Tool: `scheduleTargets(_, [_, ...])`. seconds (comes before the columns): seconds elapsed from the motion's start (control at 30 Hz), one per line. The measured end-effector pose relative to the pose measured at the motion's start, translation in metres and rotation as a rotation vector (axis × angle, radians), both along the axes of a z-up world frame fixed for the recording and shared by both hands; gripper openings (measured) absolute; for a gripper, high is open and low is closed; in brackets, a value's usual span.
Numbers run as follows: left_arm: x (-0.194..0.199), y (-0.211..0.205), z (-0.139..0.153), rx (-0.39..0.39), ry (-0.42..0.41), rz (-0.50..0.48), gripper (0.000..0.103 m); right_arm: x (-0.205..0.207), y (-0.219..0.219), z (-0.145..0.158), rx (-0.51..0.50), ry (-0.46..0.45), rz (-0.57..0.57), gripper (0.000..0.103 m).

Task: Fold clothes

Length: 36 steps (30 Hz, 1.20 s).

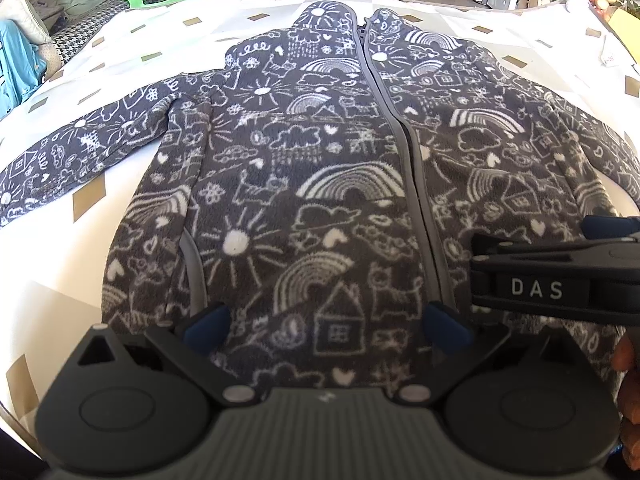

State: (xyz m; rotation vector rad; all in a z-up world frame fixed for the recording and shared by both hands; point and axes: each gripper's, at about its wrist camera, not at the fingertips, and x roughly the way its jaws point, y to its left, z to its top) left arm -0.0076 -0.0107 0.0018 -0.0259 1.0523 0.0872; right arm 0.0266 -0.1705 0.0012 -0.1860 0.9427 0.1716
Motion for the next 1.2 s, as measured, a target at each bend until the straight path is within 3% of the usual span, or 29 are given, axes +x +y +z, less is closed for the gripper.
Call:
scheduleTargets(0.3, [-0.001, -0.0035, 0.0023, -0.003, 0.014, 0.007, 0.103, 0.0067, -0.0015, 0.0029, 0.023, 0.034, -0.03, 0.103])
scheduleTargets(1.2, [0.0007, -0.0087, 0.0045, 0.025, 0.008, 0.015, 0.103, 0.0036, 0.004, -0.0007, 0.007, -0.029, -0.029, 0.103])
